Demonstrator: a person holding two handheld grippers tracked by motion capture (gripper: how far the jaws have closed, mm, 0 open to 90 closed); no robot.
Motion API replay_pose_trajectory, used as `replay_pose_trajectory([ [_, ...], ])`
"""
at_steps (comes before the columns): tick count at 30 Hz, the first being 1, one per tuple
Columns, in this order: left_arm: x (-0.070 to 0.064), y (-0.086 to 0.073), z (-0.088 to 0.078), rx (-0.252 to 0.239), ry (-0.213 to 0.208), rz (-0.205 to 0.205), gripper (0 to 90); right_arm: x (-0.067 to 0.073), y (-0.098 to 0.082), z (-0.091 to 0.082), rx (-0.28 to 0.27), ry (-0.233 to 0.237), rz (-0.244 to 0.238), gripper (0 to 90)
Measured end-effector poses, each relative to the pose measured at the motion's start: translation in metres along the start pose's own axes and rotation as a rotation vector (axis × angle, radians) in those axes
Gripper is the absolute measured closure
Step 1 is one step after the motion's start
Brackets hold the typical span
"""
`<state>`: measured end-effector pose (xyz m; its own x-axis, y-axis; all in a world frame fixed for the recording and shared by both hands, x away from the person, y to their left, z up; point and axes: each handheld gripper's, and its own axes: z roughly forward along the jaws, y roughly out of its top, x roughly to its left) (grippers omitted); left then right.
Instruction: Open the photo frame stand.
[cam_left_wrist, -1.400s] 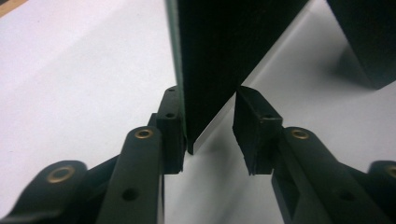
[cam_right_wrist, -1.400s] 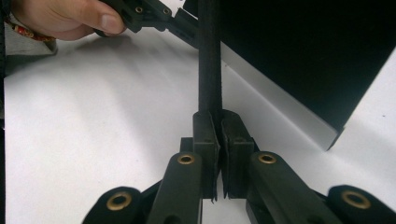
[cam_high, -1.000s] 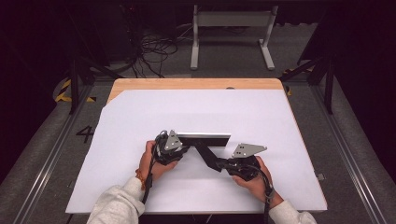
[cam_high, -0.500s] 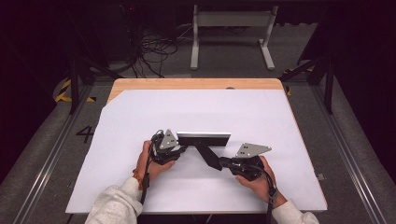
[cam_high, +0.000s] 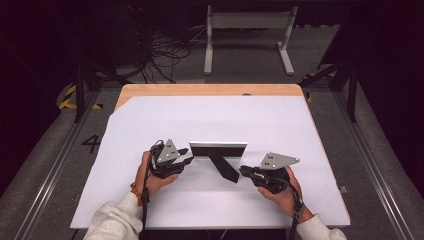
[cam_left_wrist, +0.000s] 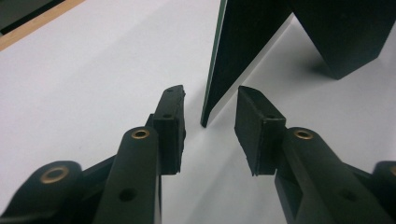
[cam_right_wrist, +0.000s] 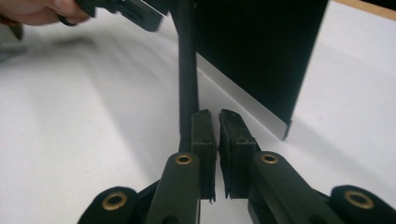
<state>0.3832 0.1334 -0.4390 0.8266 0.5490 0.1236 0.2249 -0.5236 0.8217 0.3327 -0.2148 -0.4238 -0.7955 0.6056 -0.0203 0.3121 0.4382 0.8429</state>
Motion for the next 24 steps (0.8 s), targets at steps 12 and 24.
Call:
replay_pose_trajectory([
  [12, -0.002, -0.008, -0.033, -0.010, 0.011, 0.013, 56.7, -0.002, 0.000, -0.013, -0.006, -0.082, -0.060, 83.4],
  [24, -0.012, -0.033, -0.061, 0.012, 0.014, -0.004, 58.7, -0.003, 0.002, -0.013, -0.016, -0.113, -0.079, 80.8],
])
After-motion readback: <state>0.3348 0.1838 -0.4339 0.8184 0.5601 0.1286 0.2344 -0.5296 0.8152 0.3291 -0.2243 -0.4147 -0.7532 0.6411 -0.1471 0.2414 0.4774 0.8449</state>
